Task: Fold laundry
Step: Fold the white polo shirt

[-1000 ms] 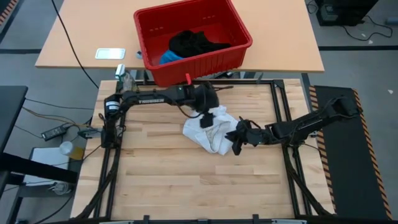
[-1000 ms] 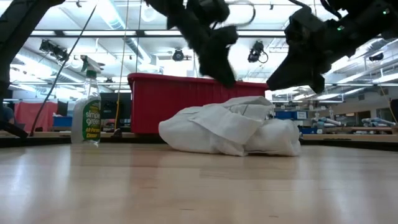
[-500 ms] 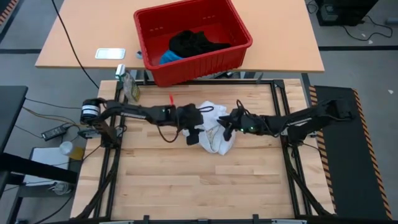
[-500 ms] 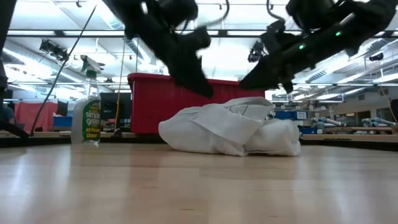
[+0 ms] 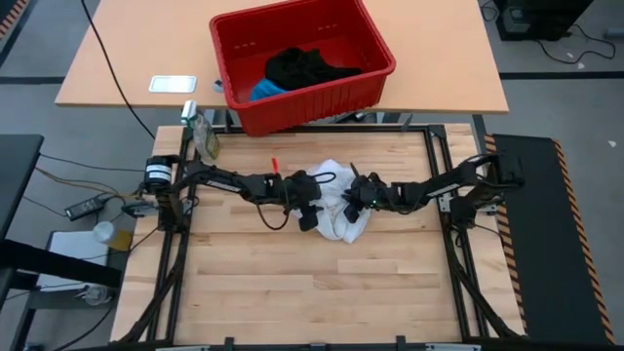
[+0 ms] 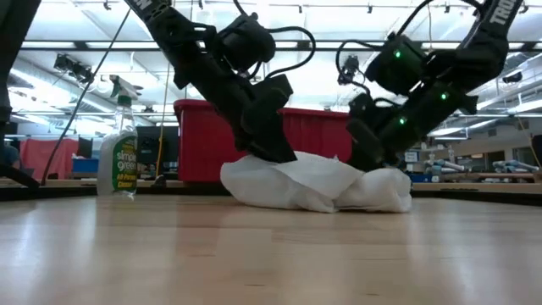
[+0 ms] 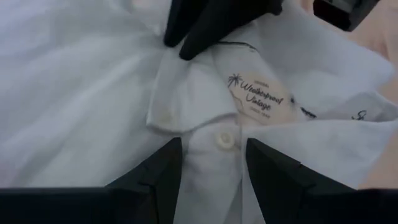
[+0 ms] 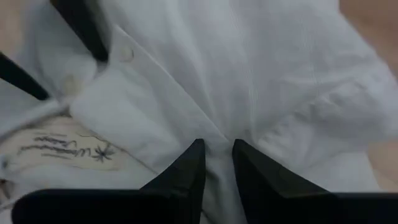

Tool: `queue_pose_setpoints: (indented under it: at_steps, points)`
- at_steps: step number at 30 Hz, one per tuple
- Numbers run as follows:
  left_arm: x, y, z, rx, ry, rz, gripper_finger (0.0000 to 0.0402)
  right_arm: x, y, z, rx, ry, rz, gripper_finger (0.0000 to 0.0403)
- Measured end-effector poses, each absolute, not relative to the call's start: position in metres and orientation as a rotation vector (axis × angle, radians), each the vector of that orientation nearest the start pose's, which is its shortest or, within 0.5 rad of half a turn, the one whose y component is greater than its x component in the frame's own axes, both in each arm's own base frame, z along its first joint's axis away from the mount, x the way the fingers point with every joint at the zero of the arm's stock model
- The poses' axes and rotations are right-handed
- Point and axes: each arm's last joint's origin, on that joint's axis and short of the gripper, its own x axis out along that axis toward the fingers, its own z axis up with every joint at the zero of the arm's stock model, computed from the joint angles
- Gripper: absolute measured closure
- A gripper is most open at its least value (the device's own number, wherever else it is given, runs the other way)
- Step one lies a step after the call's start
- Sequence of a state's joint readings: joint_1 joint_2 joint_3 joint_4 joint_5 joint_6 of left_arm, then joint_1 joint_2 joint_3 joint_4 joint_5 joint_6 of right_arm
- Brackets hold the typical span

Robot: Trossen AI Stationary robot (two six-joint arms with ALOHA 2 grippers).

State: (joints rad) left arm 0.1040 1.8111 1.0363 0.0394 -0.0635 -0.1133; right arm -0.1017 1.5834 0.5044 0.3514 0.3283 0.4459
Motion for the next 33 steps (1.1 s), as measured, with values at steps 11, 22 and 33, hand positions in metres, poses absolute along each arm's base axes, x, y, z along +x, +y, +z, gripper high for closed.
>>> queue_pose_setpoints:
  at_steps: [11, 22, 33]
  points:
    - [0.365, 0.041, 0.185, -0.174, 0.671, 0.223, 0.0221, 0.245, -0.035, 0.17, 0.325, 0.458, -0.542, 0.0315]
    - [0.334, 0.026, 0.245, -0.159, 0.565, 0.209, 0.0221, 0.253, -0.017, 0.218, 0.254, 0.344, -0.355, 0.0322]
    - [0.249, -0.009, 0.244, -0.335, 0.385, 0.253, 0.0221, 0.348, -0.033, 0.226, 0.191, 0.405, -0.328, 0.0323]
